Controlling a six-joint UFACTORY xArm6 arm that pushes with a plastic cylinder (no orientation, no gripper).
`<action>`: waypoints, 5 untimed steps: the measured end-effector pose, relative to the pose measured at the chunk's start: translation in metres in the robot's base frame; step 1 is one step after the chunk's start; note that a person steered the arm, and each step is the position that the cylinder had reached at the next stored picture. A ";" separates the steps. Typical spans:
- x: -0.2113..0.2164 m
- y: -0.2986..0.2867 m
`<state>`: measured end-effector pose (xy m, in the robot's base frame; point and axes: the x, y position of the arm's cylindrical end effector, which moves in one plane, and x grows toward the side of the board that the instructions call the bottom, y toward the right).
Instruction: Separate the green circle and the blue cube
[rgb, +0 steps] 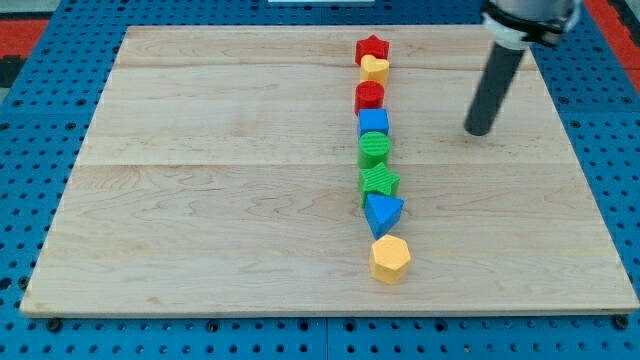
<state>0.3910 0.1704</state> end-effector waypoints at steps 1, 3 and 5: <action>0.001 -0.049; 0.020 -0.065; 0.016 -0.167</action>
